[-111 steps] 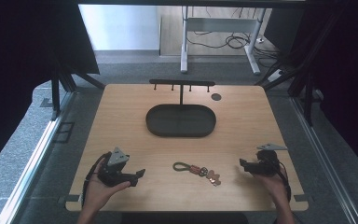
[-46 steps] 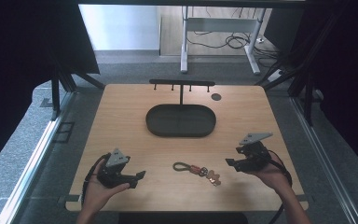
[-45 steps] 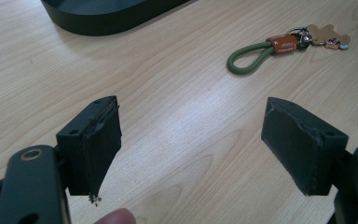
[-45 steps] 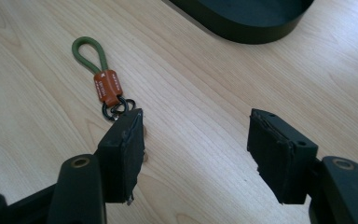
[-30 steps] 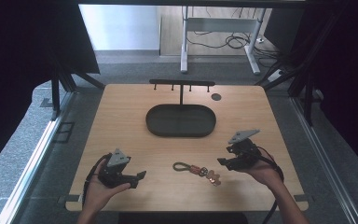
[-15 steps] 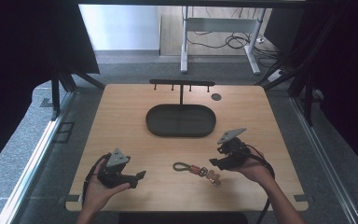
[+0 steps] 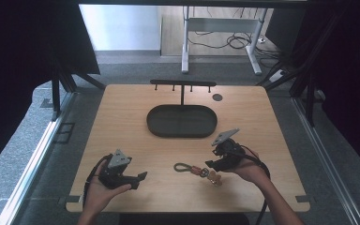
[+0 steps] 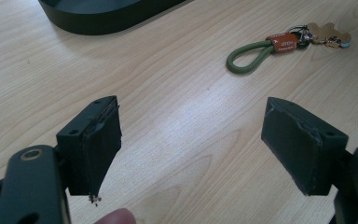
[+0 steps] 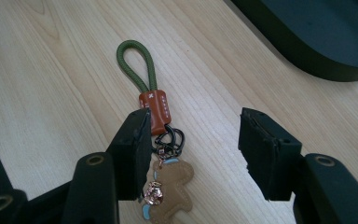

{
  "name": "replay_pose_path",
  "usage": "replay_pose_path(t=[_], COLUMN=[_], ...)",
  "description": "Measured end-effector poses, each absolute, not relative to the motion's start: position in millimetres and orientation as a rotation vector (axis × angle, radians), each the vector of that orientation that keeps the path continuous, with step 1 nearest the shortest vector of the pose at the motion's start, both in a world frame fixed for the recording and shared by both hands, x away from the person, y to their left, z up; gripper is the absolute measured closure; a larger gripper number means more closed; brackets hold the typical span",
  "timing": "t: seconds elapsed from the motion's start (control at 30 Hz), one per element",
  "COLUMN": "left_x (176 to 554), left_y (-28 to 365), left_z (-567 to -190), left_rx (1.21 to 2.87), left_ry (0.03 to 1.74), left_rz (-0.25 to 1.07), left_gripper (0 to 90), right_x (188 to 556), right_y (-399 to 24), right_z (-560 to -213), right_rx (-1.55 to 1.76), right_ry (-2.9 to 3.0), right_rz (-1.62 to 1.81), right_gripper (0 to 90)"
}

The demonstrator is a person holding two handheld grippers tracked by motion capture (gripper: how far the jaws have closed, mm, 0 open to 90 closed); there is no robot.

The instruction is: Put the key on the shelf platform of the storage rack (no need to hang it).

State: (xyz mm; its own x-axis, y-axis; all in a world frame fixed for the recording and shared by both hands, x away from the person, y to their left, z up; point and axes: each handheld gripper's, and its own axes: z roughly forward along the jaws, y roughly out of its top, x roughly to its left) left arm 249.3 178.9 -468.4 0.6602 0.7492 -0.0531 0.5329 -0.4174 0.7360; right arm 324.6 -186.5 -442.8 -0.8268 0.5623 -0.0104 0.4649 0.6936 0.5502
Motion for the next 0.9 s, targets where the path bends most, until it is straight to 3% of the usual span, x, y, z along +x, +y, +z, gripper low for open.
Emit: replay_pose_path(t=[0.9], left_x=[249.2], left_y=[177.0], left_z=[-468.7], left_rx=[2.126], left_ry=[0.982], left_rz=[0.363], left_gripper=[20.3], right_x=[330.3], right_y=[-158.2], right_z=[-459.8], right_rx=[0.786], right_ry=[2.813], right_rz=[0.723], right_gripper=[46.0])
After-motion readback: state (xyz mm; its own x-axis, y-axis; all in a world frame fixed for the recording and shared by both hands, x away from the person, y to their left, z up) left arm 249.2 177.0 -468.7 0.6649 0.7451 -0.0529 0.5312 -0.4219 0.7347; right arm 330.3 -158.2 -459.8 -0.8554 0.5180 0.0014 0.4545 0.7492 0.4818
